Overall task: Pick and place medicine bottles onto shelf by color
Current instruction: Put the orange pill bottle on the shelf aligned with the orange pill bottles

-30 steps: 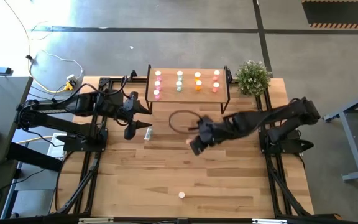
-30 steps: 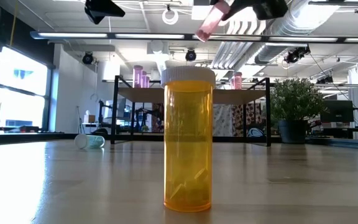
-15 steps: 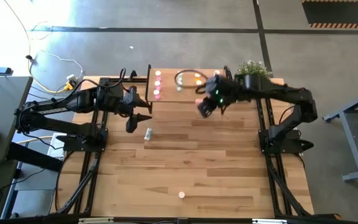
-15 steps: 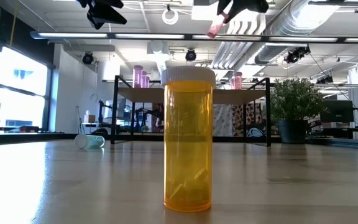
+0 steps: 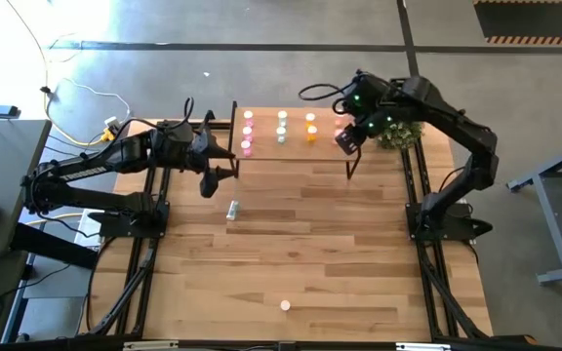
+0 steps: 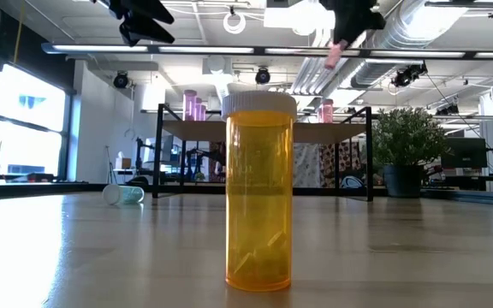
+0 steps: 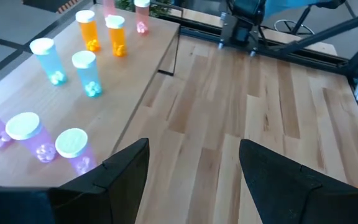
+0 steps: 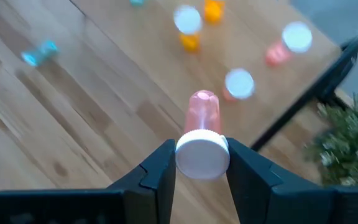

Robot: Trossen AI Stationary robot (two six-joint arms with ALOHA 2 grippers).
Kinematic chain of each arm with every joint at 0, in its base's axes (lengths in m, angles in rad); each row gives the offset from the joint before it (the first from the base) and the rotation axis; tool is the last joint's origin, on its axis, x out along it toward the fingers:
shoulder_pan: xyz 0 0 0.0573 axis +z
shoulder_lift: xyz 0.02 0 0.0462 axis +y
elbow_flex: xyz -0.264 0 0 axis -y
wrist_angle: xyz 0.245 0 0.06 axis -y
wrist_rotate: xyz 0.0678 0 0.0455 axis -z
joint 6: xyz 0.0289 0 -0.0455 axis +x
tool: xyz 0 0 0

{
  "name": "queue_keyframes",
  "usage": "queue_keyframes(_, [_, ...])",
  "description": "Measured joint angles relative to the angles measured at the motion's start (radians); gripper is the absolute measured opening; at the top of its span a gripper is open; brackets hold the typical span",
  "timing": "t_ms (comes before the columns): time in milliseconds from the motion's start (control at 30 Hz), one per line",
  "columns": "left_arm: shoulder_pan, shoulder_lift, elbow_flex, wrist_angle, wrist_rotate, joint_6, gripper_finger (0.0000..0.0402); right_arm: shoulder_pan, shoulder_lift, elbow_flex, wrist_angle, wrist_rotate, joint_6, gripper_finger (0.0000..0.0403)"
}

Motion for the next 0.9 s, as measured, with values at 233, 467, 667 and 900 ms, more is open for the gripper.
queue_keyframes(233, [0.022,0.000,0.000,0.000,-0.002,-0.006,0.0241,-0.043,0.027,-0.047,-0.073,-0.047,-0.071,0.0114])
queue_keyframes(467, [0.023,0.000,0.000,-0.001,-0.009,-0.007,0.0241,-0.040,0.101,-0.065,-0.073,-0.058,-0.123,0.0114])
queue_keyframes(667, [0.023,0.000,0.000,-0.007,-0.010,-0.004,0.0241,-0.034,0.157,-0.065,-0.073,-0.058,-0.140,0.0114])
queue_keyframes(900, [0.023,0.000,0.000,-0.007,-0.010,-0.004,0.0241,-0.010,0.201,-0.065,-0.073,-0.055,-0.161,0.0114])
